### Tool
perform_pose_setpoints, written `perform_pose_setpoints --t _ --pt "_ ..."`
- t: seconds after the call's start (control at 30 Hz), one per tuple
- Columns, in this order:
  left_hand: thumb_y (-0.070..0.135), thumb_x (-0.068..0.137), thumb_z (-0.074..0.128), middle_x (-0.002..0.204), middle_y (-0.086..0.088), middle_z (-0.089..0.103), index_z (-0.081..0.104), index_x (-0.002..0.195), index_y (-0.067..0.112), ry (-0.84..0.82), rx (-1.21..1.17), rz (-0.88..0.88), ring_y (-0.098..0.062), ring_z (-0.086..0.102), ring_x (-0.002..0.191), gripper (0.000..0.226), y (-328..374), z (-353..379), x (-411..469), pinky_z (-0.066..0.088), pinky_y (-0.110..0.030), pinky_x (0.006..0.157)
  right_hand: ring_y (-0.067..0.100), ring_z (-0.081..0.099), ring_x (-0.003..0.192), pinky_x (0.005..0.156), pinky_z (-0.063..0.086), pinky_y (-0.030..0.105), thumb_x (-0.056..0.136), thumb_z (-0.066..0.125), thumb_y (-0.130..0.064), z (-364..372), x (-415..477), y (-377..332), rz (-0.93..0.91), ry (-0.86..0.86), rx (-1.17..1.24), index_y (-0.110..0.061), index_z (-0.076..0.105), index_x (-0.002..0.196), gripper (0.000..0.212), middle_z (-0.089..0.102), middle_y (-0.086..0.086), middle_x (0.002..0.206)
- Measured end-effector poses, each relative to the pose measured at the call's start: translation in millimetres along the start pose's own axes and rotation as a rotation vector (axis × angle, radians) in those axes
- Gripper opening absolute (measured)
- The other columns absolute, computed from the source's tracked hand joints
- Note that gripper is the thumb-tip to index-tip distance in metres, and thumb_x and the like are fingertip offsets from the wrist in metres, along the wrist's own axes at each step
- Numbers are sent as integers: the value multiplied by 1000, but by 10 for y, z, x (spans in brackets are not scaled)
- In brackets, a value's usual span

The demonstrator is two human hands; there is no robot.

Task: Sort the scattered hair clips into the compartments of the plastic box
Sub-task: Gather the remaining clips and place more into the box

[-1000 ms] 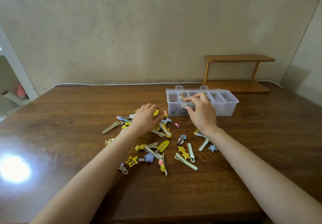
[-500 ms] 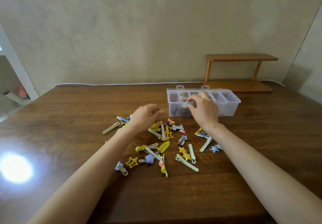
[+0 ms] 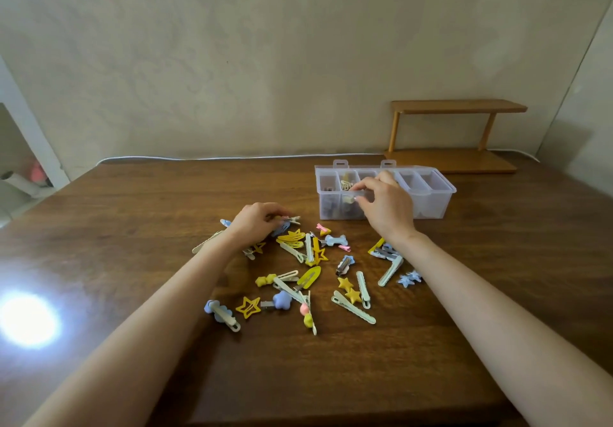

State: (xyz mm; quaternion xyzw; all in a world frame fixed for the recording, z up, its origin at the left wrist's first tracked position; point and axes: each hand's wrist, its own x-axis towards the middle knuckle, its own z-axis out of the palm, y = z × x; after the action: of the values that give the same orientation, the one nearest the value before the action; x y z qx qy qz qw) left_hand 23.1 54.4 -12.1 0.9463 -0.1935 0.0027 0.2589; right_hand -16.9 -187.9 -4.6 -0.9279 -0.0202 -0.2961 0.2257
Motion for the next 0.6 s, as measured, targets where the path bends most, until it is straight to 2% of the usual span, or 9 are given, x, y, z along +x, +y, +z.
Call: perform_pose_setpoints --t 0.1,0.17,0.27,0.37,0.6 --pt "13 91 56 122 3 63 65 114 21 -73 -68 61 -13 55 112 26 52 -33 -64 42 -24 93 7 44 81 55 26 11 89 61 -21 -5 7 -23 -2 3 -4 -20 68 103 15 51 -1 96" --pt "11 90 57 117 5 65 67 107 25 -106 -140 63 -10 57 109 25 75 -48 -109 44 -24 95 7 44 78 54 26 13 89 62 -23 8 18 -72 -19 -8 2 -20 68 101 14 49 -4 93" --pt "11 90 57 101 8 67 68 97 33 -104 -197 92 -7 60 95 25 108 -56 -188 48 -20 85 8 45 78 54 28 14 89 61 -24 83 30 -241 -59 -39 33 -21 69 99 13 46 -7 90" --pt "10 90 57 99 4 67 69 100 26 -83 -212 90 -8 60 89 22 112 -59 -245 47 -18 77 10 47 79 59 32 21 89 61 -23 203 26 -470 -93 -72 64 -22 69 100 14 45 -7 89" --pt "10 89 59 92 7 65 68 103 19 -44 -196 86 -5 59 87 19 116 -76 -309 43 -13 74 19 58 91 68 35 24 88 62 -20 332 20 -805 -53 -101 99 -22 69 100 14 58 2 104"
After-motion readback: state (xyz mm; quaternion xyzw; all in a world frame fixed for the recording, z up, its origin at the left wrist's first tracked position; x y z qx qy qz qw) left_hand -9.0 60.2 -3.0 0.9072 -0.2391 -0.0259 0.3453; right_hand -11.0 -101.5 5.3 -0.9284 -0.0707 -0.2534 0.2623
